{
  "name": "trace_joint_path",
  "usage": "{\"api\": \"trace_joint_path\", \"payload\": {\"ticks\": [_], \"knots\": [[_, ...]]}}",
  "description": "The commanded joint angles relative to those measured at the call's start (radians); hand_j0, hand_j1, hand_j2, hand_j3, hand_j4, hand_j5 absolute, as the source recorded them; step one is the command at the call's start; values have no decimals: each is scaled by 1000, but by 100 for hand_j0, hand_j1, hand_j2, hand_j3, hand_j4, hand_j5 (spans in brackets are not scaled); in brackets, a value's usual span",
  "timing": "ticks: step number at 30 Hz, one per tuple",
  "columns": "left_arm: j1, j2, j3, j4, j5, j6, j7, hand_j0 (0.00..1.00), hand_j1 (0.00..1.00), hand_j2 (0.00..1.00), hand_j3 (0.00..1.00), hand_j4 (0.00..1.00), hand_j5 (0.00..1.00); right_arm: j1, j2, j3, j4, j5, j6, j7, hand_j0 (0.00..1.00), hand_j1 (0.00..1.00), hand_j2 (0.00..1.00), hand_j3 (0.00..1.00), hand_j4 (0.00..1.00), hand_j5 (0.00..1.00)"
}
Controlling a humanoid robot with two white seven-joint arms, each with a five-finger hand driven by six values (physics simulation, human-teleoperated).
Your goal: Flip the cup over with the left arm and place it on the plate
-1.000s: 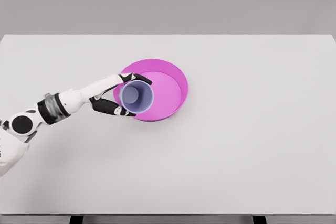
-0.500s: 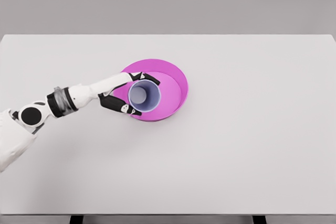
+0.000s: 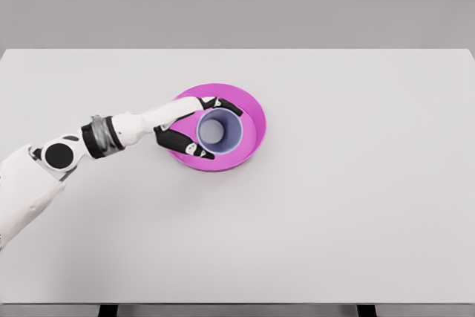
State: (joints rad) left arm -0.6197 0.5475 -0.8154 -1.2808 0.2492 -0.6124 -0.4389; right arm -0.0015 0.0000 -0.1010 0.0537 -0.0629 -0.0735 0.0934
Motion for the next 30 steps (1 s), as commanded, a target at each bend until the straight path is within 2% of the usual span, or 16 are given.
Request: {"api": "trace_joint_path", "payload": {"ticks": [1, 11, 14, 16, 20, 30], "knots": [[0, -14, -8, 6, 8, 2, 0, 74, 74, 74, 74, 74, 74, 0, 0, 0, 0, 0, 0, 0, 100, 100, 100, 100, 100, 100], [-12, -20, -42, 9, 41, 2, 0, 74, 74, 74, 74, 74, 74, 0, 0, 0, 0, 0, 0, 0, 100, 100, 100, 100, 100, 100], [-26, -58, -50, 63, 36, 2, -3, 74, 74, 74, 74, 74, 74, 0, 0, 0, 0, 0, 0, 0, 100, 100, 100, 100, 100, 100], [-52, -63, -90, 87, 38, 2, -1, 74, 74, 74, 74, 74, 74, 0, 0, 0, 0, 0, 1, 0, 100, 100, 100, 100, 100, 100], [-60, -100, -96, 135, 38, 2, -3, 74, 74, 74, 74, 74, 74, 0, 0, 0, 0, 0, 0, 0, 100, 100, 100, 100, 100, 100], [-97, -100, -100, 202, 39, 2, -3, 75, 75, 75, 75, 75, 75, 0, 0, 0, 0, 0, 0, 0, 100, 100, 100, 100, 100, 100]]}}
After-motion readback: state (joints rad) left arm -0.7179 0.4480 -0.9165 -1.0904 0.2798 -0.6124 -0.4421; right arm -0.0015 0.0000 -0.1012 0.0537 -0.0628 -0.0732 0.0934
